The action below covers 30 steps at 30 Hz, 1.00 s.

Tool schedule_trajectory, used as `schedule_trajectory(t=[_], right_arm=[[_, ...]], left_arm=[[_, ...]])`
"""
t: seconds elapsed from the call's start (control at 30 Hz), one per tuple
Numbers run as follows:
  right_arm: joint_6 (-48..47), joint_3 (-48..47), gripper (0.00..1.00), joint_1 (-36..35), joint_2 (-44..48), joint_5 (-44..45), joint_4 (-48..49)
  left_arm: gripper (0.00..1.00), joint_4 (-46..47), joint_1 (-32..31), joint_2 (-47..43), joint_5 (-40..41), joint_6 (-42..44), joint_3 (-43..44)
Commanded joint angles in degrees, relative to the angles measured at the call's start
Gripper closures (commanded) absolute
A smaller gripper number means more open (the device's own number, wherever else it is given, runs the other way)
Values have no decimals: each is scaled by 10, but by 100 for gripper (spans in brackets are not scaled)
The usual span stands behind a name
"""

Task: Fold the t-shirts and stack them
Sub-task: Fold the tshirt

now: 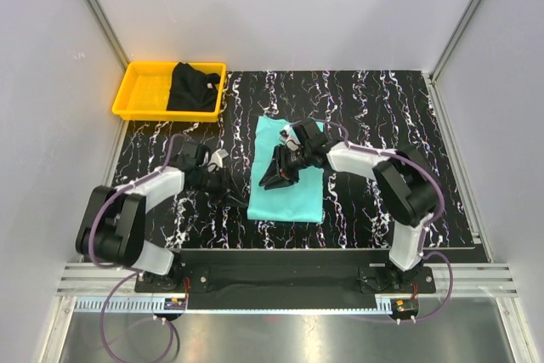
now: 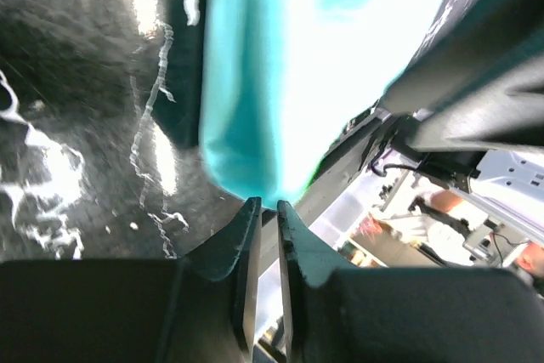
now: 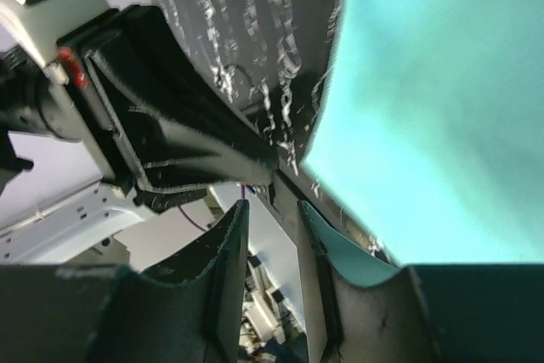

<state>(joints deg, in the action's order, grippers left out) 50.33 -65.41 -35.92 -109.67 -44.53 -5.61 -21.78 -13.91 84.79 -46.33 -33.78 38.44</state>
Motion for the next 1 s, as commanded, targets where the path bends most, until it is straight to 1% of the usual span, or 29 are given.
schedule_trajectory(t=[0.0, 0.03, 0.1, 0.17, 0.23, 0.33, 0.37, 0.43, 0.5, 0.6, 0.67, 0.77, 0.83, 0.87, 0.97], right_arm=[[-48, 8, 64, 3, 66, 24, -75], [-49, 19, 64, 3, 81, 23, -76], [-51, 54, 64, 3, 95, 19, -76], [-52, 86, 64, 3, 119, 33, -75], [-54, 100, 64, 3, 133, 36, -75], [-57, 116, 64, 3, 136, 37, -73], [-62, 123, 64, 4, 137, 38, -73], [-68, 129, 64, 4, 135, 38, -74], [-74, 145, 65, 9, 134, 31, -74], [-81, 173, 65, 21, 140, 26, -73], [-90, 194, 65, 33, 147, 27, -73], [-99, 227, 66, 49, 150, 30, -71], [-101, 257, 69, 68, 161, 36, -69], [-102, 269, 73, 74, 165, 36, -69], [-104, 314, 77, 96, 187, 40, -62]], left_arm=[[82, -63, 2, -52, 42, 4, 22], [83, -70, 2, -60, 48, 3, 25], [83, -101, 3, -85, 94, 5, 44], [83, -120, 2, -100, 129, -1, 52], [83, -128, 2, -122, 139, -10, 50], [84, -66, -5, -133, 117, -30, 46], [87, -37, -10, -122, 87, -37, 56], [90, -27, -40, -90, 70, -38, 76], [91, -20, -75, -41, 70, -41, 100], [93, 19, -98, -1, 72, -61, 95], [92, 62, -100, 16, 73, -74, 68], [93, 86, -100, 48, 69, -66, 41], [93, 93, -101, 77, 66, -50, 29], [93, 98, -99, 84, 67, -44, 17], [93, 100, -99, 110, 84, -14, -4]])
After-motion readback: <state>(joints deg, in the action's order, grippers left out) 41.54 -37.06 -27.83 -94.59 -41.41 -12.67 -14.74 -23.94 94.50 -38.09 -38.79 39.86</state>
